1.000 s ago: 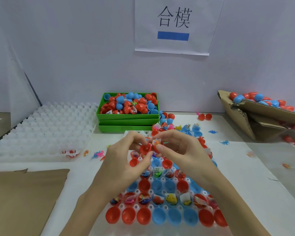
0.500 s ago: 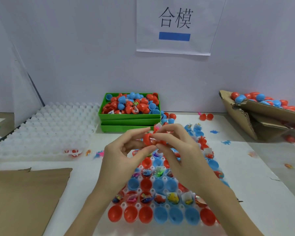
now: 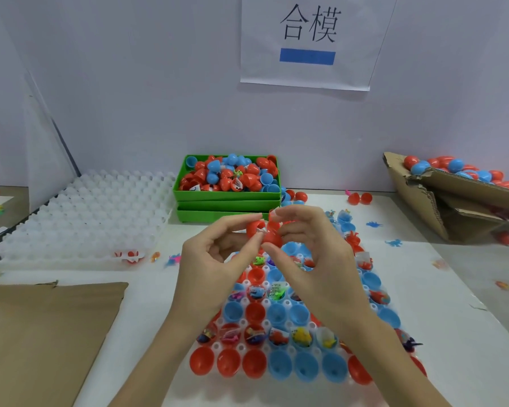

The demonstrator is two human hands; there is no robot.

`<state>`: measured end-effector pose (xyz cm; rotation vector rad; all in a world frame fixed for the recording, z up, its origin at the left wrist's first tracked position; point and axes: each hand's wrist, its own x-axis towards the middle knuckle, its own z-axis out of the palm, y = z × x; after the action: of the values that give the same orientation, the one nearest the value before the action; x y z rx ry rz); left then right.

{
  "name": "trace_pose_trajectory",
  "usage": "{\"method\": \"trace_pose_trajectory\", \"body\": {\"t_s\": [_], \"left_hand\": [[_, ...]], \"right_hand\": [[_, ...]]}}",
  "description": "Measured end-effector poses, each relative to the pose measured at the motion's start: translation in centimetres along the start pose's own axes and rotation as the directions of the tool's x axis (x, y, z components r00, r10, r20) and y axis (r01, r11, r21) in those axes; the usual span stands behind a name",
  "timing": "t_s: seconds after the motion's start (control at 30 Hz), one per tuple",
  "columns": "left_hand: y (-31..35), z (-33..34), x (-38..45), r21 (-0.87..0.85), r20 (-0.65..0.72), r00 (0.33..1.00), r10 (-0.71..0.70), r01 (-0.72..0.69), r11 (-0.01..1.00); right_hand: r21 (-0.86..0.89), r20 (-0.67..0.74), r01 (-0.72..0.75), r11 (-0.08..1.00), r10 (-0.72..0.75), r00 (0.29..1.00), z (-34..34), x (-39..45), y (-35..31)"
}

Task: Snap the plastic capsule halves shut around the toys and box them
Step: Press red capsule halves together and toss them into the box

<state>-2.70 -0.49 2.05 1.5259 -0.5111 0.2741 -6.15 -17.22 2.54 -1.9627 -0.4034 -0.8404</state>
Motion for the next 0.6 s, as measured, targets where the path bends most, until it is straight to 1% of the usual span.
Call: {"method": "trace_pose_trajectory", "body": {"t_s": [0.1, 0.2, 0.3, 0.4, 0.47, 0.6], "left_hand": [[-0.22, 0.18, -0.04, -0.024, -0.007, 1.0, -0.031, 0.031, 0.999], [-0.29, 0.42, -0.21, -0.042, -0.021, 0.999, -0.05, 0.05, 0.998], [-0.22, 0.41, -0.35, -0.034, -0.001, 1.0, -0.026, 0.026, 0.999], [0.0, 0.41, -0.5, -0.06, 0.056, 0.998, -0.005, 0.008, 0.998], [0.06, 0.51, -0.56, -0.041, 0.082, 0.997, 0.008, -0.005, 0.999], [-0.05, 0.55, -0.49, 0.002, 0.072, 0.996, 0.042, -0.043, 0.999]], "right_hand": [[0.097, -0.017, -0.066, 0.993, 0.068, 0.998, 0.37, -0.06, 0.03], [0.136, 0.016, -0.109, 0.985, 0.108, 0.994, 0.55, -0.25, 0.1], [0.181, 0.045, -0.15, 0.972, 0.144, 0.988, 0.29, -0.27, 0.25], [0.188, 0.016, -0.151, 0.971, 0.15, 0.989, 0.17, -0.19, 0.31], [0.206, 0.001, -0.157, 0.966, 0.16, 0.987, 0.04, -0.12, 0.29], [0.246, 0.016, -0.175, 0.953, 0.176, 0.984, -0.25, -0.04, 0.26]]}}
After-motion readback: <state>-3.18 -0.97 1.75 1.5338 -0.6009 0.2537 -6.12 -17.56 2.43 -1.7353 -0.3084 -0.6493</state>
